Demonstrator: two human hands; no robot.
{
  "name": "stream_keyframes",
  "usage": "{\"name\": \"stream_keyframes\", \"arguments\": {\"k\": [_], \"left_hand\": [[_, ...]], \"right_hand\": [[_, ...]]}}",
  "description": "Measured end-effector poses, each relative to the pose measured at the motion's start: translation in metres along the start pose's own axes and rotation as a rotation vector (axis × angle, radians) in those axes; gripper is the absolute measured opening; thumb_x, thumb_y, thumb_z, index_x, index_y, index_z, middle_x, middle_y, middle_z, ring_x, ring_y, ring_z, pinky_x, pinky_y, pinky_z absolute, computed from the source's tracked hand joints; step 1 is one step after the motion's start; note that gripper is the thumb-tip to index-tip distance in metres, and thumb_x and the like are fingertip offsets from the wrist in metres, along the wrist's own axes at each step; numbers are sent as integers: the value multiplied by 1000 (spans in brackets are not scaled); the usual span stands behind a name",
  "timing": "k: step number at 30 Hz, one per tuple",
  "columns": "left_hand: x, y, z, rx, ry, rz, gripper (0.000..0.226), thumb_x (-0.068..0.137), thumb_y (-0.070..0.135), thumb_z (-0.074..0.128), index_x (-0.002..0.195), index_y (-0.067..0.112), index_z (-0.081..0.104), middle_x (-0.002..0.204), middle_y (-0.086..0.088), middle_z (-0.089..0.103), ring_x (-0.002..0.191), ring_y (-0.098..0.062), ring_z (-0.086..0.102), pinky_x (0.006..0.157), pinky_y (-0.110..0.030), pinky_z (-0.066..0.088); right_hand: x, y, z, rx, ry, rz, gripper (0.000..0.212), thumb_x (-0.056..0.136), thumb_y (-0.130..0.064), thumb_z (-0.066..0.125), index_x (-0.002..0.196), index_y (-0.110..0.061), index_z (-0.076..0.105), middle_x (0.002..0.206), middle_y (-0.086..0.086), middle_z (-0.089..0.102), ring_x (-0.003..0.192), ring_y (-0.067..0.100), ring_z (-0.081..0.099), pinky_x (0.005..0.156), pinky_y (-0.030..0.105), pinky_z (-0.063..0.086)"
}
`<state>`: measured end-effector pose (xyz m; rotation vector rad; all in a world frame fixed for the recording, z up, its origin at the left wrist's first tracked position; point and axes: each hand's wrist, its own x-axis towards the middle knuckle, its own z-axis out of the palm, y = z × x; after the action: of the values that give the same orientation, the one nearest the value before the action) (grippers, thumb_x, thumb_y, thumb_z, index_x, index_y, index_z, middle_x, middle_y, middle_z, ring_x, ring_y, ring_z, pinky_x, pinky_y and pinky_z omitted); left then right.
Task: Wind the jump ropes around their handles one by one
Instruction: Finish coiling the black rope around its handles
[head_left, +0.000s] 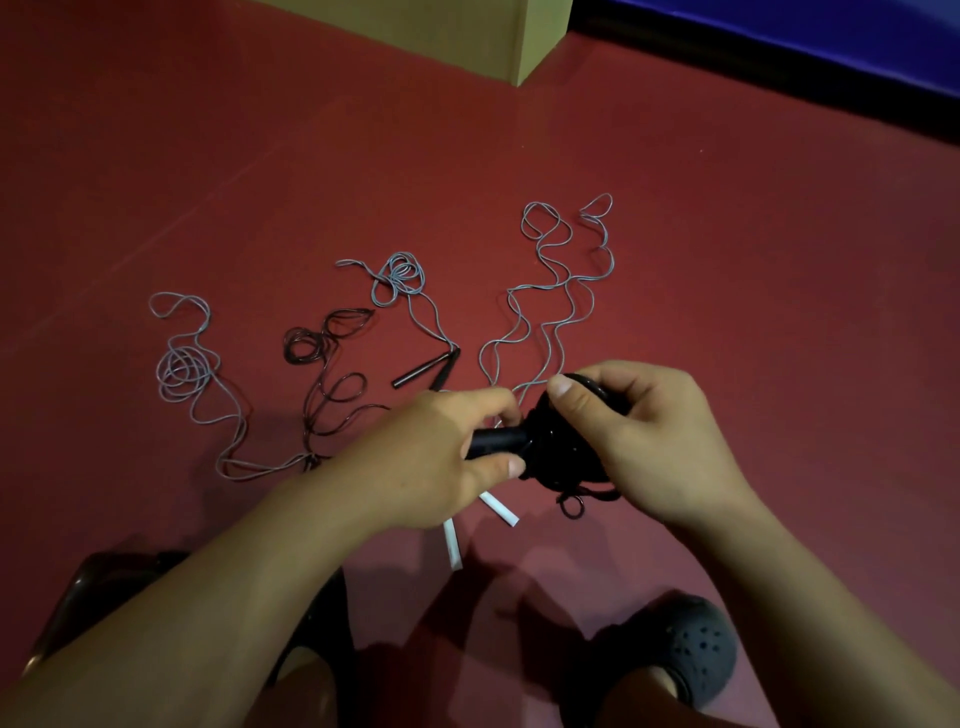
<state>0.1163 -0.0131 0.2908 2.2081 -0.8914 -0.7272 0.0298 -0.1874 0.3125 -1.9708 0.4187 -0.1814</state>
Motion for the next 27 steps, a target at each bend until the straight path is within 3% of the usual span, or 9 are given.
{"name": "stream_keyframes", "arguments": {"k": [4, 7, 11, 14, 17, 20, 23, 25, 27], "left_hand": [[-2, 4, -3, 19, -42, 55, 13, 89, 32, 68, 96, 32, 56, 72, -4, 59, 63, -17, 53, 65, -41, 47], [-3, 6, -3, -33, -70, 74, 10, 91, 29, 67, 93, 33, 57, 69, -5, 55, 57, -13, 46, 61, -40, 45], [-1, 7, -6, -131, -57, 71, 8, 93, 28, 64, 96, 31, 57, 80, -14, 63, 69, -30, 55, 66, -45, 49], [-2, 9, -5, -147, -58, 79, 9, 93, 29, 64, 97, 32, 57, 84, -16, 64, 70, -33, 55, 67, -48, 49], [-5, 9, -2, -117, -65, 78, 9, 93, 31, 65, 94, 34, 57, 72, -10, 57, 58, -17, 47, 65, -46, 49], [-6, 9, 0, -118, -88, 56, 10, 91, 31, 67, 93, 33, 57, 68, -9, 54, 58, -20, 49, 66, -47, 49], [-6, 10, 1, -222, -150, 29, 11, 89, 32, 69, 95, 30, 60, 78, -17, 63, 69, -34, 58, 70, -51, 51], [-5, 11, -1, -286, -193, 14, 10, 90, 31, 70, 95, 29, 62, 80, -10, 69, 67, -29, 59, 67, -47, 51], [-5, 13, -4, -354, -233, 11, 8, 91, 24, 70, 97, 24, 64, 81, -3, 74, 67, -11, 63, 63, -31, 49]], "right_hand": [[3, 4, -2, -145, 56, 32, 22, 89, -31, 68, 72, -18, 71, 59, 2, 63, 53, 13, 52, 53, 31, 44], [6, 4, -6, -97, 96, 136, 19, 87, -25, 71, 71, -15, 73, 53, -5, 59, 50, 7, 49, 51, 26, 42], [7, -6, -17, 108, 151, 250, 16, 91, -11, 67, 80, 0, 72, 63, 8, 56, 39, -1, 47, 36, 10, 39], [6, -8, -19, 150, 155, 257, 14, 91, -10, 67, 84, 1, 72, 71, 14, 58, 39, -2, 48, 34, 9, 39], [9, 0, -14, 20, 153, 192, 13, 87, -18, 73, 76, -11, 74, 76, 23, 66, 51, 4, 52, 40, 12, 44], [9, 4, -13, -23, 117, 125, 9, 83, -20, 76, 75, -16, 75, 80, 18, 70, 59, 9, 57, 49, 19, 48], [8, 2, -13, 39, 38, 97, 7, 84, -17, 75, 76, -17, 75, 67, 8, 68, 54, 8, 55, 46, 21, 46], [9, 1, -14, 91, 9, 96, 6, 83, -14, 75, 77, -18, 74, 65, -4, 66, 54, 4, 53, 47, 17, 43], [10, 1, -15, 139, -8, 123, 5, 81, -12, 75, 83, -16, 73, 62, -11, 64, 50, -2, 51, 45, 12, 40]]}}
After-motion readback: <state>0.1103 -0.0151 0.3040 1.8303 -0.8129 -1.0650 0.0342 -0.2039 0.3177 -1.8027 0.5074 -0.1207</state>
